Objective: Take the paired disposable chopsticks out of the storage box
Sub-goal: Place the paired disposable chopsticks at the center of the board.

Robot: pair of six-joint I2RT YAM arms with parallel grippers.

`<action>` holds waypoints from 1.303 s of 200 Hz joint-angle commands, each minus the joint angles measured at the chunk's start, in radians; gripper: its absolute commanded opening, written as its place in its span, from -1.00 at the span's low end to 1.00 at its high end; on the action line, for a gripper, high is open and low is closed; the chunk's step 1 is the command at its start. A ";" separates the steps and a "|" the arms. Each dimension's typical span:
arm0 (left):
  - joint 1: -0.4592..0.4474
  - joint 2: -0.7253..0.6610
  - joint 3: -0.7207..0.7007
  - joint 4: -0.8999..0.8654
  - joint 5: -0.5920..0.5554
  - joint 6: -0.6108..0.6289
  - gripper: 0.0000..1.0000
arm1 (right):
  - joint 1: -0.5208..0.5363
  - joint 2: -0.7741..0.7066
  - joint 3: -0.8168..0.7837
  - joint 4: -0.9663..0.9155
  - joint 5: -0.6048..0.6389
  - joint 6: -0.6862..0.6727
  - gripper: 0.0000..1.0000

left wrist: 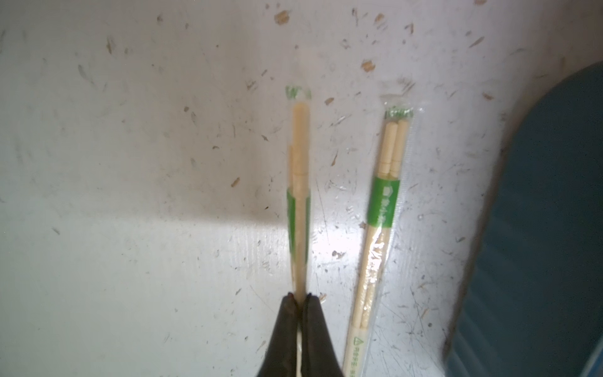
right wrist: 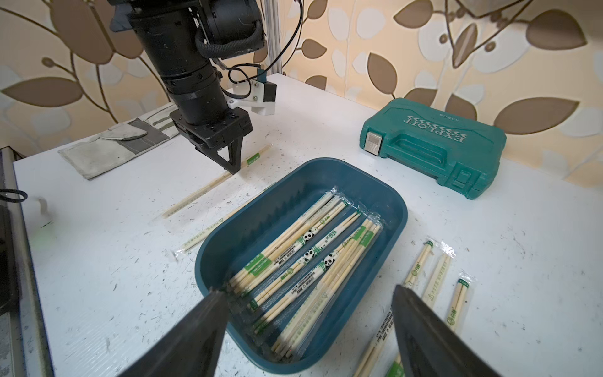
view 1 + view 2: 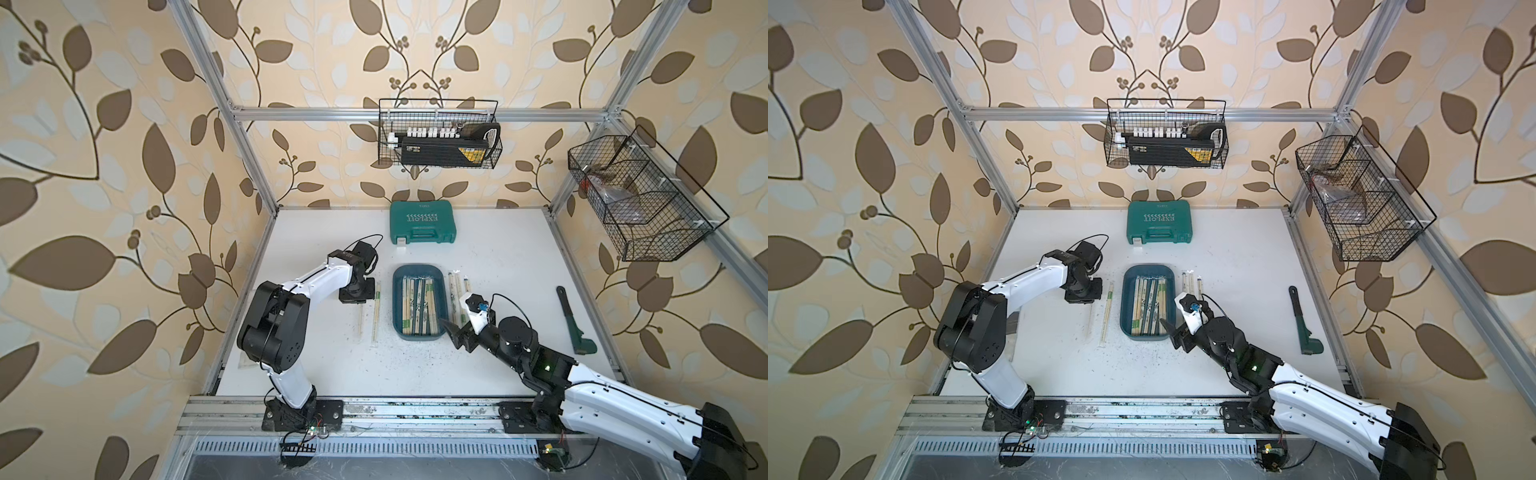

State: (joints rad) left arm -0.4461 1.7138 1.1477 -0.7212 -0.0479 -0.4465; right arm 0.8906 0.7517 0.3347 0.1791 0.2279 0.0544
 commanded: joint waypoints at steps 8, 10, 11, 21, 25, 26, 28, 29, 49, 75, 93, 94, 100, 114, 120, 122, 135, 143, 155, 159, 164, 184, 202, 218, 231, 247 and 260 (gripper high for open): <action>-0.007 0.021 0.000 0.027 0.029 -0.029 -1.00 | 0.007 0.006 0.001 0.016 0.007 -0.011 0.64; -0.007 0.021 -0.002 0.028 0.031 -0.031 -1.00 | 0.007 0.006 0.001 0.016 0.008 -0.011 0.64; -0.007 0.022 -0.003 0.028 0.033 -0.032 -1.00 | 0.007 0.006 0.000 0.017 0.008 -0.011 0.64; -0.009 0.019 -0.011 0.036 0.041 -0.043 -1.00 | 0.007 0.008 0.001 0.016 0.012 -0.011 0.64; -0.012 0.017 -0.015 0.038 0.046 -0.046 -1.00 | 0.007 0.008 0.001 0.016 0.012 -0.011 0.64; -0.012 0.017 -0.015 0.038 0.046 -0.047 -1.00 | 0.007 0.008 0.001 0.016 0.013 -0.011 0.64; -0.012 0.017 -0.015 0.038 0.046 -0.050 -1.00 | 0.007 0.008 0.001 0.017 0.013 -0.011 0.64; -0.012 0.017 -0.016 0.037 0.047 -0.052 -1.00 | 0.007 0.008 0.001 0.018 0.013 -0.011 0.64; -0.019 0.025 -0.016 0.031 0.054 -0.060 -1.00 | 0.007 0.009 0.001 0.019 0.013 -0.011 0.64; -0.030 0.049 -0.007 0.019 0.046 -0.061 -1.00 | 0.007 0.009 0.001 0.017 0.012 -0.011 0.64; -0.034 0.067 -0.001 0.009 0.049 -0.060 -1.00 | 0.007 0.008 0.001 0.017 0.014 -0.010 0.64; -0.034 0.068 0.000 0.008 0.049 -0.061 -1.00 | 0.007 0.008 0.001 0.016 0.014 -0.010 0.64; -0.036 0.069 0.003 0.001 0.045 -0.062 -1.00 | 0.007 0.008 0.001 0.016 0.015 -0.010 0.64; -0.039 0.067 -0.003 0.000 0.030 -0.064 -0.99 | 0.007 0.006 0.001 0.016 0.015 -0.010 0.64; -0.039 0.065 -0.006 0.000 0.025 -0.063 -0.98 | 0.007 0.006 0.001 0.015 0.014 -0.010 0.64; -0.039 0.065 -0.006 0.000 0.024 -0.063 -0.98 | 0.008 0.006 0.001 0.014 0.014 -0.010 0.64; -0.040 0.064 -0.011 0.003 0.017 -0.063 -0.97 | 0.007 0.005 0.001 0.015 0.012 -0.010 0.64; -0.039 0.064 -0.012 0.005 0.016 -0.061 -0.96 | 0.007 0.005 0.001 0.015 0.012 -0.010 0.64; -0.039 0.068 -0.013 0.007 0.013 -0.063 -0.96 | 0.007 0.005 0.001 0.014 0.013 -0.010 0.64; -0.039 0.069 -0.012 0.008 0.013 -0.063 -0.96 | 0.007 0.005 0.001 0.013 0.013 -0.010 0.64; -0.039 0.072 -0.010 0.006 0.012 -0.063 -0.96 | 0.007 0.005 0.001 0.013 0.013 -0.010 0.64; -0.039 0.081 -0.006 0.002 0.003 -0.063 -0.96 | 0.007 0.001 0.001 0.013 0.013 -0.010 0.64; -0.039 0.085 -0.005 -0.003 -0.004 -0.070 -0.96 | 0.007 0.001 0.001 0.012 0.014 -0.010 0.64; -0.039 0.081 -0.003 -0.003 -0.002 -0.072 -0.94 | 0.007 0.001 0.001 0.013 0.014 -0.010 0.64; -0.040 0.078 -0.003 0.000 0.000 -0.073 -0.89 | 0.007 0.002 0.001 0.014 0.014 -0.010 0.64; -0.039 0.073 -0.003 0.003 0.000 -0.075 -0.84 | 0.007 0.005 0.002 0.011 0.013 -0.010 0.64; -0.039 0.072 -0.002 0.001 -0.005 -0.078 -0.73 | 0.007 0.006 0.003 0.013 0.013 -0.008 0.64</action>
State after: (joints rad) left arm -0.4793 1.7935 1.1378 -0.6991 -0.0265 -0.5098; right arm 0.8913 0.7605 0.3347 0.1837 0.2287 0.0536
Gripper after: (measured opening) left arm 0.096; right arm 0.820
